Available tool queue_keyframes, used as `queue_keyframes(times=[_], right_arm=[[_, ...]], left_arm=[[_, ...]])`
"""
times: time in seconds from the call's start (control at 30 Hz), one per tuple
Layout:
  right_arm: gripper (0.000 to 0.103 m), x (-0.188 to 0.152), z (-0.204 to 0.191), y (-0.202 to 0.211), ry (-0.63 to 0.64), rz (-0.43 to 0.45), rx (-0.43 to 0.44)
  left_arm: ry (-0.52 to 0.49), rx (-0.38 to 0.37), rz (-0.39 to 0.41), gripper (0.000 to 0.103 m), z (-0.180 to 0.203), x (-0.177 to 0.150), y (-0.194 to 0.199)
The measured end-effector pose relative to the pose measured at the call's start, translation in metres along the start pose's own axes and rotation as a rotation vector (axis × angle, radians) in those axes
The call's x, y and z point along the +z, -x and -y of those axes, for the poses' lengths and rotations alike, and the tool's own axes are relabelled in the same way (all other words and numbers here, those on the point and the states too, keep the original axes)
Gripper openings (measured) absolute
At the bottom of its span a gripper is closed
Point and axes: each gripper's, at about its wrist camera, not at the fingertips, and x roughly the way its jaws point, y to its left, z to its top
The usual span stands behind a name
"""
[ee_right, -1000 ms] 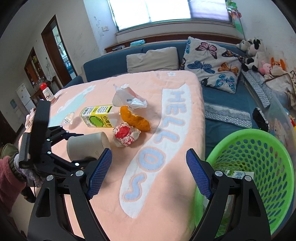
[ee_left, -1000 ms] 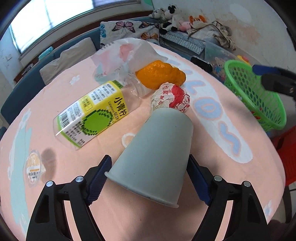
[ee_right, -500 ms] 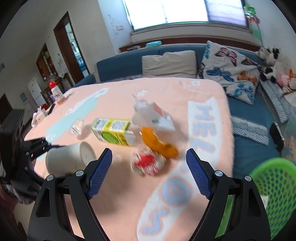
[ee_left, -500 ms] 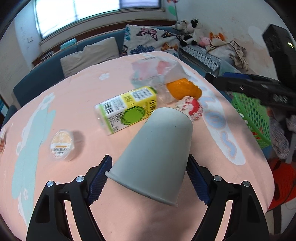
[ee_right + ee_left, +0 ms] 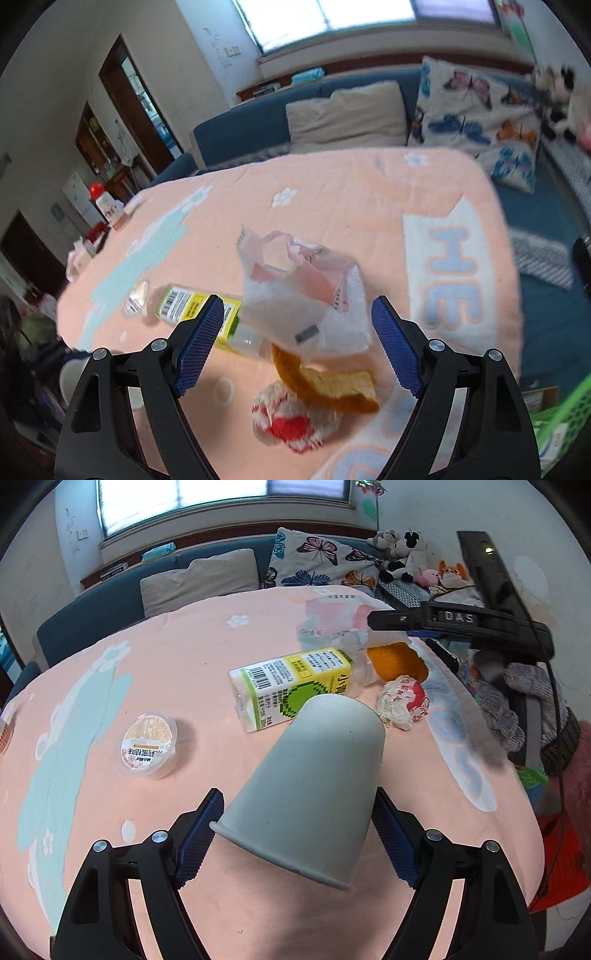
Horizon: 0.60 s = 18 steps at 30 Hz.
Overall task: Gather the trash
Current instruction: 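Grasp the white paper cup with the left tool while the right tool grasps the clear plastic bag, then carry both items over the green basket and open both tools to drop them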
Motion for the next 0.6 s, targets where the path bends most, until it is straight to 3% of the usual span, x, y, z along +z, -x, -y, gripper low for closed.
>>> queue_keyframes(times=[0.13, 0.2, 0.3, 0.6], right_arm=[[0.082, 0.001, 0.004, -0.014, -0.015, -0.033, 0.011], [0.075, 0.001, 0.004, -0.017, -0.014, -0.040, 0.011], [0.068, -0.002, 0.001, -0.014, -0.010, -0.025, 0.011], [0.062, 0.000, -0.004, 0.007, -0.015, 0.040, 0.028]], left_arm=[[0.010, -0.002, 0.002, 0.078, -0.003, 0.000, 0.000], [0.012, 0.001, 0.001, 0.078, -0.004, -0.001, -0.001], [0.020, 0.001, 0.000, 0.077, -0.006, 0.000, -0.002], [0.031, -0.006, 0.011, 0.077, -0.001, 0.002, 0.001]])
